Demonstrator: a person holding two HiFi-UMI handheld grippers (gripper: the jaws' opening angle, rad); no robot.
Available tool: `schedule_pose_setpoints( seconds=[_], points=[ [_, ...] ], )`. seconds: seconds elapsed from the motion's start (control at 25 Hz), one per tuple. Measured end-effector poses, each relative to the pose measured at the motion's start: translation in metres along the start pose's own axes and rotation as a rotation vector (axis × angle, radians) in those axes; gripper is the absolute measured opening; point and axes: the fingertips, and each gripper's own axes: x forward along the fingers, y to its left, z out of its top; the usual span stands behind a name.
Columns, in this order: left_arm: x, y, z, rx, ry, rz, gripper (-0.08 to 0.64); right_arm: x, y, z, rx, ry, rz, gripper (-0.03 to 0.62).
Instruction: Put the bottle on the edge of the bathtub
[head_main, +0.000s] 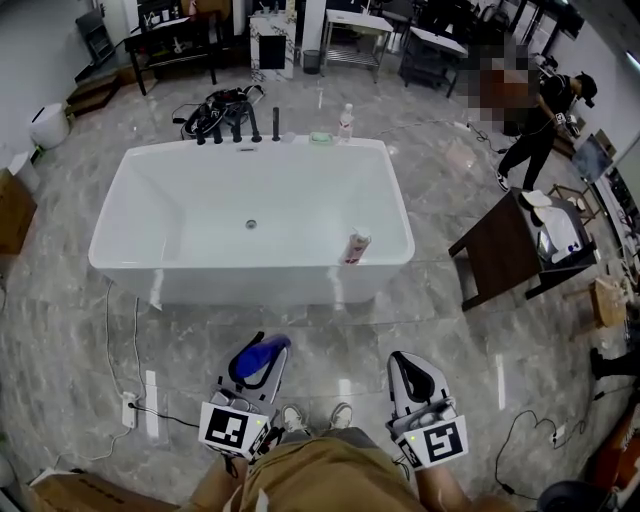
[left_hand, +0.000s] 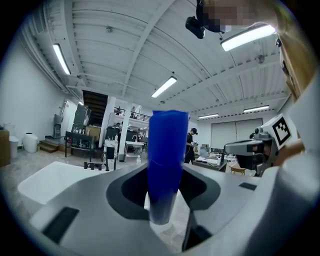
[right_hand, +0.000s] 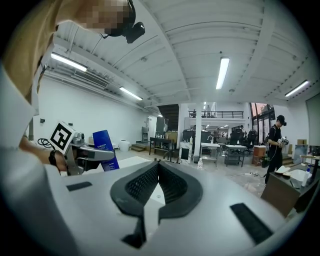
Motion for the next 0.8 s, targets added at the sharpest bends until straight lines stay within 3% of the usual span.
schedule_pose_setpoints(
  seconds=[0.48, 0.8],
  points=[
    [0.065, 0.008, -0.002, 0.026, 0.021, 0.083, 0.160, 0.067, -0.047, -0.010, 0.018, 0.011, 0.112, 0.005],
    [0.126, 0.033, -0.045, 0.017, 0.066, 0.144, 0.160, 0.118, -0.070, -0.055, 0.042, 0.064, 0.173, 0.005]
  ],
)
